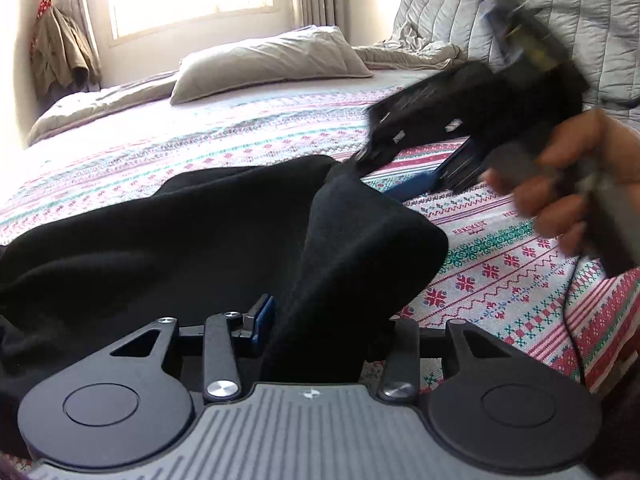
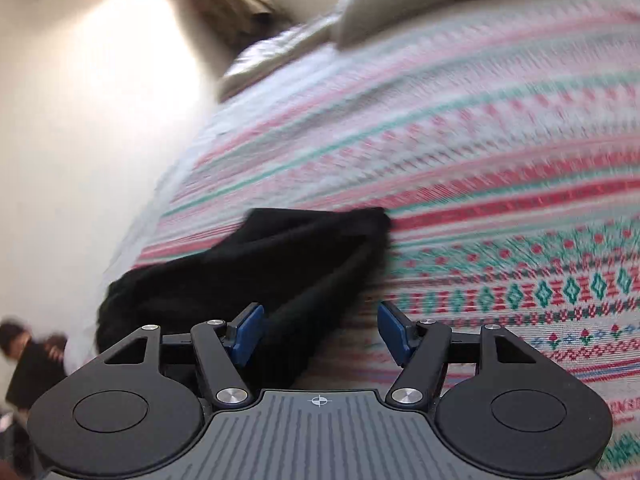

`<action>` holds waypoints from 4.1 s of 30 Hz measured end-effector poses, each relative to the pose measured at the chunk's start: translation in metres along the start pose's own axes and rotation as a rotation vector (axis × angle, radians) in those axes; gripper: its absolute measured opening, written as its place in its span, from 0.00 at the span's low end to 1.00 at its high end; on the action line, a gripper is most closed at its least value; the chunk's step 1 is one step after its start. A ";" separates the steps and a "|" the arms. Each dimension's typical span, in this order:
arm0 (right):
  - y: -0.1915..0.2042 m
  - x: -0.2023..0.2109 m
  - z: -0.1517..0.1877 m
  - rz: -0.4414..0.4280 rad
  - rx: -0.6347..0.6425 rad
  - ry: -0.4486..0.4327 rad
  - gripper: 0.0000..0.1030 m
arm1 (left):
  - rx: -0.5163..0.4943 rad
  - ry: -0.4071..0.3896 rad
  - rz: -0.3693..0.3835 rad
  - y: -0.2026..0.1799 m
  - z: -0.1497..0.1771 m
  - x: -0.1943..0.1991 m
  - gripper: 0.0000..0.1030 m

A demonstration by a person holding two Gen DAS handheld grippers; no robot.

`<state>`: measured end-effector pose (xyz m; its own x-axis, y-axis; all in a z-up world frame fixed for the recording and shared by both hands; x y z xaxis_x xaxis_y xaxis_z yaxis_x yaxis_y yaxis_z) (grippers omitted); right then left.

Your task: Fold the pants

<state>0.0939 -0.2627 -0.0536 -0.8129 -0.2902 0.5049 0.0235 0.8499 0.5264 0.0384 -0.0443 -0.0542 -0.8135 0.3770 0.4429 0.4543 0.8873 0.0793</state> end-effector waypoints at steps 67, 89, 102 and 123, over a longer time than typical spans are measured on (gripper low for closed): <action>0.119 -0.061 -0.036 -0.138 0.104 -0.293 0.66 | 0.370 -0.010 0.133 0.111 0.009 0.047 0.33; 0.075 -0.018 0.006 0.027 0.232 -0.124 0.69 | 0.562 -0.100 -0.006 0.164 -0.013 0.014 0.11; 0.062 -0.001 0.010 0.063 0.209 -0.112 0.69 | 0.521 -0.208 -0.190 0.186 -0.023 0.050 0.10; 0.047 -0.046 0.040 -0.117 -0.106 0.075 0.72 | 0.826 0.029 0.100 0.249 0.033 -0.011 0.88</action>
<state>0.1093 -0.1920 -0.0795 -0.7680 -0.4201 0.4834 -0.0042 0.7582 0.6521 0.1486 0.1814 -0.0684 -0.7686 0.4676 0.4365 0.1026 0.7637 -0.6374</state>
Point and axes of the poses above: each gripper's, at about its wrist camera, not at the fingertips, and x roughly against the way its jaws point, y to its left, z to its underside, the point moved 3 cm from there along -x, roughly the way its jaws point, and after that the axes turned 11 degrees about -y, right-handed, at the moved point
